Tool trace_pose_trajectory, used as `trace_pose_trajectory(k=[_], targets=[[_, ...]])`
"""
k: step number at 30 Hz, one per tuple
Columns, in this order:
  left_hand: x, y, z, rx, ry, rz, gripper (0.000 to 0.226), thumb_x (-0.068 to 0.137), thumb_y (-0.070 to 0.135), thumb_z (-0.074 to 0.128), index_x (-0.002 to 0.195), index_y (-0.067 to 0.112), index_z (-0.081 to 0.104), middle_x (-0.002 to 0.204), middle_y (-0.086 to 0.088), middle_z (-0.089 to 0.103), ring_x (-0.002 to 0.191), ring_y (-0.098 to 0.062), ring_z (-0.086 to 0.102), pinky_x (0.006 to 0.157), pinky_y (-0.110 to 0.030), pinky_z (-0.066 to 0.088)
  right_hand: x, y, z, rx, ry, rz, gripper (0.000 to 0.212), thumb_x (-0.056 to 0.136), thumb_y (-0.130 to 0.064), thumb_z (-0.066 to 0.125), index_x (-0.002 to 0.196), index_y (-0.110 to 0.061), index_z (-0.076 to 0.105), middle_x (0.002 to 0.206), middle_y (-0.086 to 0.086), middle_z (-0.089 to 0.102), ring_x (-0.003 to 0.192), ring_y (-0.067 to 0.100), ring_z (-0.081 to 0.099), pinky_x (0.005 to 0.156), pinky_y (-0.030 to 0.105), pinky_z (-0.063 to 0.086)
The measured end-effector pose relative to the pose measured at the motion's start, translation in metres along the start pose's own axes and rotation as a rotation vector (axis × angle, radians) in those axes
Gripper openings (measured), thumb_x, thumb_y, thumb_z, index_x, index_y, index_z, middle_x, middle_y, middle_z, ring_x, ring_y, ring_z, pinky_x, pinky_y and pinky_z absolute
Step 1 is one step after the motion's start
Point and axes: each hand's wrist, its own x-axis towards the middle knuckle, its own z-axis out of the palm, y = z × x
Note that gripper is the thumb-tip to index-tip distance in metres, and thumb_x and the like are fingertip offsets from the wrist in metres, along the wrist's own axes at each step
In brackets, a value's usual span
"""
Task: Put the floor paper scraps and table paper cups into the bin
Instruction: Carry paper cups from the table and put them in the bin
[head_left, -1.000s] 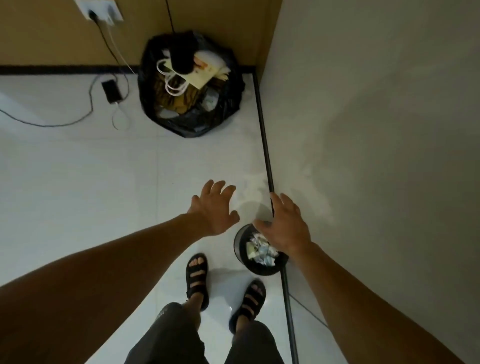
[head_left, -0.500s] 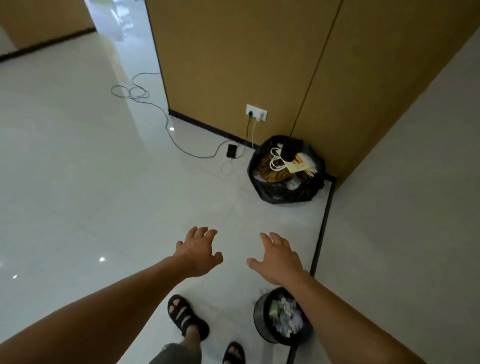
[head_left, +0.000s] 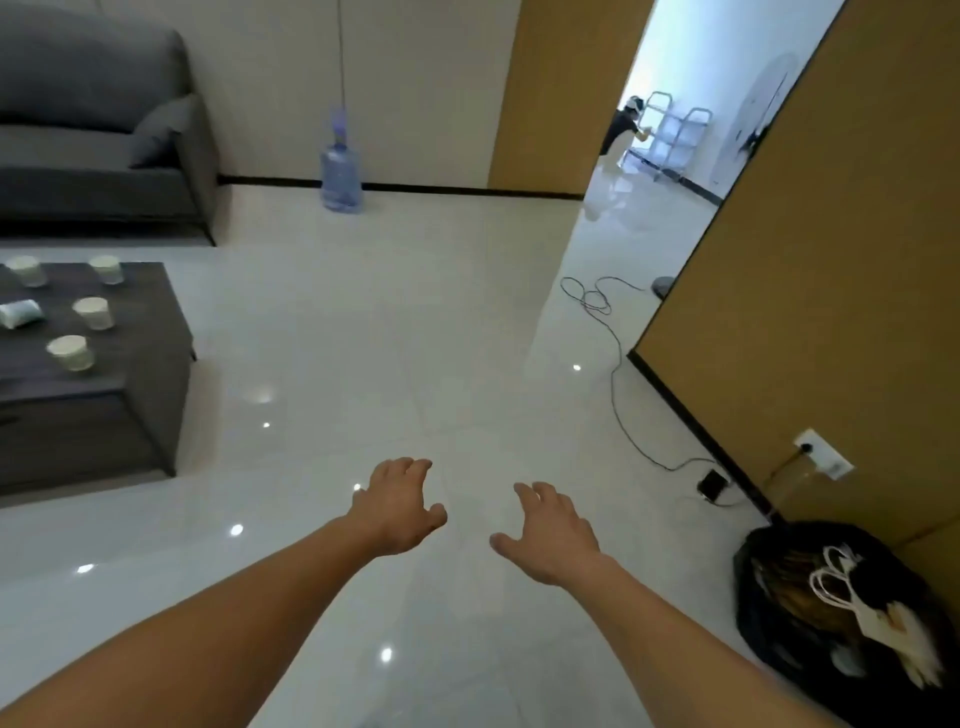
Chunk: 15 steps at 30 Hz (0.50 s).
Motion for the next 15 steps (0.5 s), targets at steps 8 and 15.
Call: trace_pose_trajectory(k=[8, 15], targets=[[-0.026, -0.197, -0.105, -0.079, 0.130, -0.273, 0.072, 0.090, 0.046, 0.052, 0.150, 0.022, 0.019, 0.157, -0.001, 0.019, 0.144, -0.024, 0.014, 0.113, -0.047, 0.027, 0.069, -0.236, 0.025, -0.043, -0.066, -0.324, 0.085, 0.085, -0.063, 0.052, 0.154, -0.027, 0.016, 0.161, 0.000, 0.015, 0.146, 0.023, 0.018, 0.112, 0.046, 0.030], [-0.023, -0.304, -0.148, -0.151, 0.178, -0.483, 0.072, 0.090, 0.045, 0.052, 0.150, 0.022, 0.019, 0.157, -0.001, 0.019, 0.144, -0.025, 0.016, 0.114, -0.047, 0.027, 0.139, -0.356, 0.031, -0.115, -0.136, -0.504, 0.085, 0.086, -0.062, 0.052, 0.154, -0.026, 0.016, 0.161, 0.000, 0.015, 0.144, 0.023, 0.021, 0.111, 0.043, 0.032]])
